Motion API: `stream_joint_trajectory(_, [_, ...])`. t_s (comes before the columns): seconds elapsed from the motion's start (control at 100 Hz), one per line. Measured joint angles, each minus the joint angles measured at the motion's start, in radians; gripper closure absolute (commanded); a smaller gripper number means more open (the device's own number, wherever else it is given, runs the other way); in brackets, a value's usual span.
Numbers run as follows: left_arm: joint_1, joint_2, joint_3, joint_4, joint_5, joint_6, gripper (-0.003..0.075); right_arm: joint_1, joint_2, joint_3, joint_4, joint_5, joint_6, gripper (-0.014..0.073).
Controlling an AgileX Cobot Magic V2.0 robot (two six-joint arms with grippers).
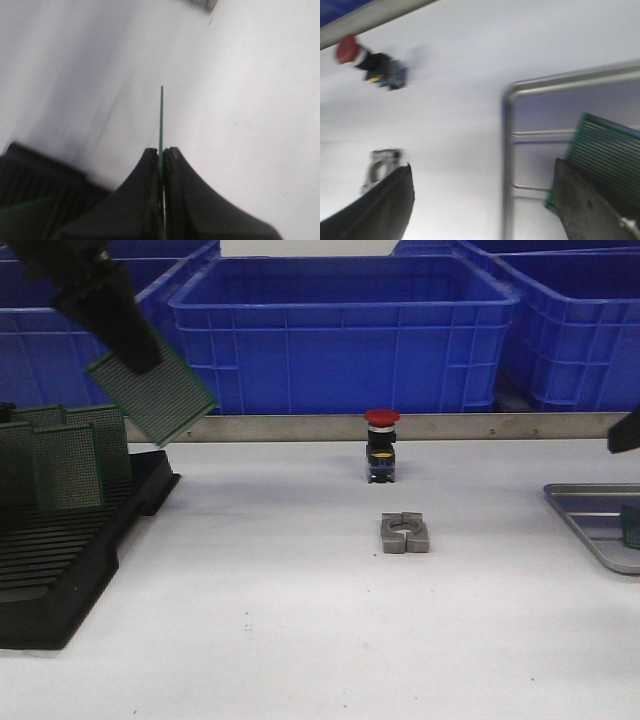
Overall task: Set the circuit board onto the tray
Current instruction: 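Lift the board and pass it to the right gripper, then carry the board with the right gripper and lower it into the tray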
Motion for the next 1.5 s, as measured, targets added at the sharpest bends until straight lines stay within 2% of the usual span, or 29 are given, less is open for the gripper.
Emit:
stream_joint_trajectory(0.12, [-0.016, 0.0, -0.004, -0.152, 0.002, 0.013, 0.074, 0.024, 0.0, -0.012, -0.007, 0.24, -0.254, 0.0004])
stream_joint_trajectory(0.19, [-0.035, 0.0, -0.006, -0.184, 0.002, 0.018, 0.074, 0.056, 0.0, -0.012, -0.012, 0.372, -0.419, 0.0004])
stream_joint_trajectory(0.29, [-0.069, 0.0, -0.005, -0.196, 0.002, 0.022, 0.074, 0.117, 0.0, -0.012, -0.018, 0.47, -0.552, 0.0004])
stream_joint_trajectory(0.6, [-0.201, 0.008, -0.005, -0.204, 0.003, 0.023, 0.074, 0.301, 0.0, -0.012, -0.022, 0.465, -0.606, 0.0004])
stream_joint_trajectory(0.8, [-0.267, 0.041, -0.005, -0.208, 0.003, 0.024, 0.074, 0.367, 0.0, -0.012, -0.022, 0.435, -0.61, 0.0004])
stream_joint_trajectory(0.94, [-0.293, 0.048, -0.005, -0.208, 0.003, 0.024, 0.074, 0.375, 0.0, -0.012, -0.022, 0.434, -0.612, 0.001])
stream_joint_trajectory(1.01, [-0.297, 0.048, -0.005, -0.21, 0.003, 0.024, 0.074, 0.375, 0.0, -0.012, -0.022, 0.433, -0.612, 0.0078])
stream_joint_trajectory(1.05, [-0.297, 0.048, -0.005, -0.212, 0.003, 0.024, 0.074, 0.375, 0.0, -0.012, -0.022, 0.433, -0.612, 0.0156])
stream_joint_trajectory(1.2, [-0.297, 0.048, -0.005, -0.212, 0.003, 0.024, 0.074, 0.375, 0.0, -0.012, -0.022, 0.433, -0.612, 0.0574])
stream_joint_trajectory(1.24, [-0.297, 0.048, -0.005, -0.212, 0.003, 0.024, 0.0739, 0.375, 0.0, -0.012, -0.022, 0.433, -0.612, 0.0658])
stream_joint_trajectory(1.31, [-0.297, 0.048, -0.005, -0.209, 0.002, 0.032, 0.072, 0.375, 0.0, -0.012, -0.032, 0.439, -0.612, 0.0657])
stream_joint_trajectory(1.35, [-0.297, 0.048, -0.005, -0.206, 0.005, 0.04, 0.0682, 0.375, 0.0, -0.012, -0.041, 0.444, -0.614, 0.0662])
stream_joint_trajectory(1.42, [-0.297, 0.048, -0.005, -0.204, 0.007, 0.043, 0.0558, 0.376, 0.0, -0.012, -0.048, 0.448, -0.616, 0.0662])
stream_joint_trajectory(1.43, [-0.297, 0.048, -0.005, -0.204, 0.007, 0.043, 0.0558, 0.376, 0.0, -0.012, -0.048, 0.448, -0.616, 0.0662])
stream_joint_trajectory(1.5, [-0.297, 0.048, -0.005, -0.206, -0.001, 0.038, 0.038, 0.376, 0.0, -0.012, -0.048, 0.448, -0.618, 0.0662])
